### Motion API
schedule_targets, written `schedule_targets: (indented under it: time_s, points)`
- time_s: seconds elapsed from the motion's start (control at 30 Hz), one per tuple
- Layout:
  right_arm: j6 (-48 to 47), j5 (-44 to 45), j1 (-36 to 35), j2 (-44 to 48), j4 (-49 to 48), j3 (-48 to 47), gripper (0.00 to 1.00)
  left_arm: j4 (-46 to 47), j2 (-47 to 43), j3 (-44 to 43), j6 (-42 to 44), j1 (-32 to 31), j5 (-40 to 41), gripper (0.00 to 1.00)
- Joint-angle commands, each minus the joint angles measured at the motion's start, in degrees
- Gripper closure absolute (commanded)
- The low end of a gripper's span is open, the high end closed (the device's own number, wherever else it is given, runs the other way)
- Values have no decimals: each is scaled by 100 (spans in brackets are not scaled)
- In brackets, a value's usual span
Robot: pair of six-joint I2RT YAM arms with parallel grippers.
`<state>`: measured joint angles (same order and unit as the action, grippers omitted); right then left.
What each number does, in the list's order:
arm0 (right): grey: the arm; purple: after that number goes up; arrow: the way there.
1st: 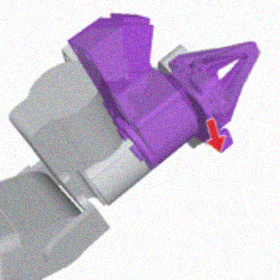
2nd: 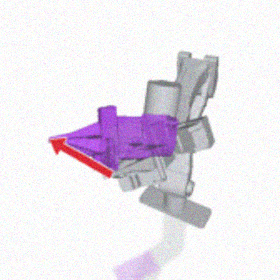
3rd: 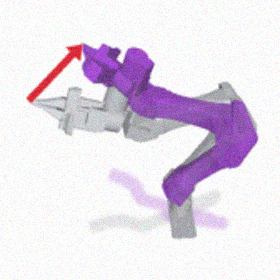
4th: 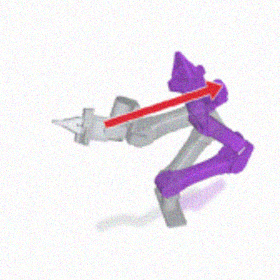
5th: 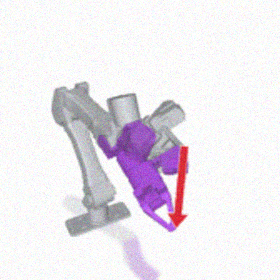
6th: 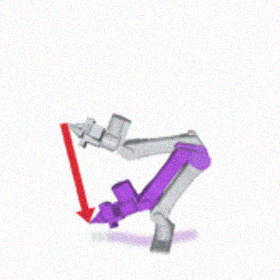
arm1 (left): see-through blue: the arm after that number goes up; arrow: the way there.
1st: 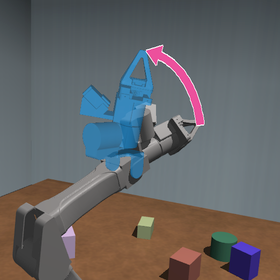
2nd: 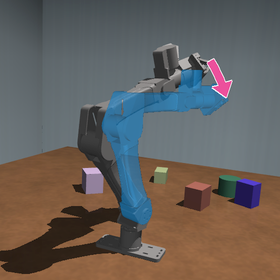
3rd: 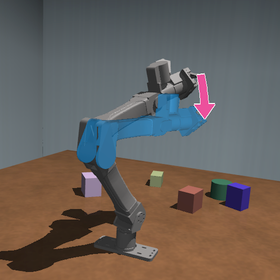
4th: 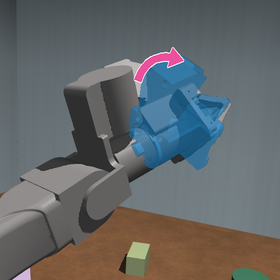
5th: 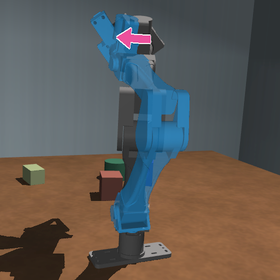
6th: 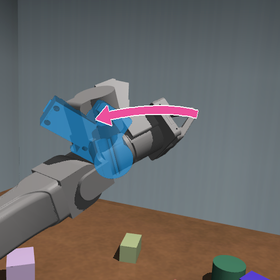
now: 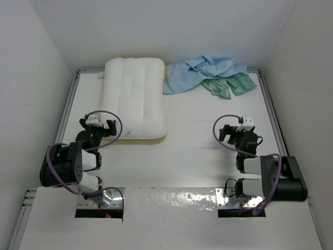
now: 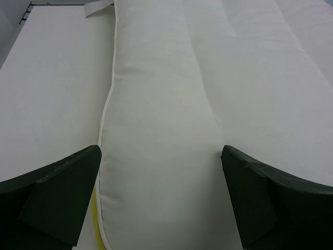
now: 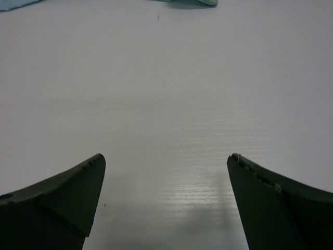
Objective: Put the pillow into the pillowcase
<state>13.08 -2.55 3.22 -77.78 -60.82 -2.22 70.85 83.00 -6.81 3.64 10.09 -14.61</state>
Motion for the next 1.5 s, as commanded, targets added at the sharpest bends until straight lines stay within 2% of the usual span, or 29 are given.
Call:
schedule_targets:
  time_s: [0.0,0.07,0.13,0.17,0.2,0.23,0.27,0.3,0.33,0.37,0.4,0.43,0.47,0.5,0.53,0.57,0.6,0.63,0.67,0.73,0.77,0.83,0.97,1.17,1.27,1.37,1.4,1.43,1.47]
  points:
    - [-218,-474,-32,1155,2465,-966,1,228,-12,-128,84,-68,-181,0]
    - [-297,-650,-67,1449,3239,-1682,1,254,-38,-136,294,-60,-741,0]
    - [-1015,-389,-216,1494,4434,-3025,1,-462,-431,-460,593,-59,-1463,0]
    - [-1897,65,-600,1372,5369,-3543,1,-2790,-1078,-1515,1429,-59,-2066,0]
    - [-2358,670,-812,1170,5796,-4680,1,-3970,-1224,-2230,2056,-68,-2385,0]
    - [-2746,1921,-1093,568,6183,-5283,1,-5653,-1103,-2881,2427,-86,-2536,0]
    - [-3071,2447,-1139,197,6953,-6490,1,-6331,-911,-4236,2483,-95,-2146,0]
    - [-2822,2852,-1140,-199,7343,-7163,1,-6816,-604,-4946,2240,-103,-1673,0]
    - [-2402,2813,-974,-994,7861,-7961,1,-8109,182,-5623,2011,-103,-1294,0]
    - [-1571,1725,-694,-1377,9206,-9562,9,-9175,677,-7309,2566,-103,-1351,0]
    - [-989,-844,-13,-2050,9480,-10100,78,-11665,1892,-8379,3146,-147,-1682,0]
    - [-391,-1323,142,-2301,9396,-10384,91,-12760,2539,-10434,3735,-226,-1955,13]
    - [676,-1284,135,-2538,8986,-10569,91,-13694,3120,-11334,4210,-322,-2001,45]
    - [843,-1144,65,-2767,8913,-10658,85,-14321,3674,-12143,4172,-445,-1758,99]
    - [906,-777,-214,-3021,8947,-10781,65,-14623,4288,-12612,3893,-664,-1451,100]
    - [767,70,-339,-3511,9008,-11026,51,-14574,4355,-12513,3742,-736,-909,96]
    - [627,453,-584,-3760,8991,-11124,42,-14382,4286,-12120,3810,-762,-886,82]
    - [504,866,-891,-3997,8973,-11247,20,-13710,3920,-11124,3811,-745,-903,63]
    - [328,1348,-1007,-4478,8878,-11491,13,-13172,3673,-10610,3611,-728,-746,33]
    - [449,1537,-1096,-4964,8868,-11870,9,-11761,3013,-9442,3137,-588,-447,9]
    - [667,1564,-1096,-5193,8850,-12203,9,-11465,2916,-9288,2690,-509,-289,0]
    - [792,1748,-1131,-5686,8623,-12224,9,-11339,3019,-9373,2319,-211,-358,0]
    - [1265,1609,-1192,-6248,7956,-12065,11,-12102,3713,-9866,1983,230,-578,0]
    - [2406,1231,-1342,-6794,6885,-11987,18,-11999,3899,-8971,2176,371,-271,0]
    - [2831,1230,-1465,-7014,6347,-12056,34,-11779,4161,-8811,2246,362,-60,0]
    - [3322,1248,-1474,-7330,6161,-12171,53,-11778,4451,-9092,2360,450,-138,18]
    - [3437,1248,-1474,-7374,6161,-12171,68,-11813,4531,-9319,2422,459,-199,28]
    - [3568,1256,-1465,-7392,6161,-12171,76,-11857,4610,-9452,2474,476,-304,50]
    - [3578,1248,-1474,-7375,6161,-12171,84,-11918,4776,-9705,2518,494,-323,66]
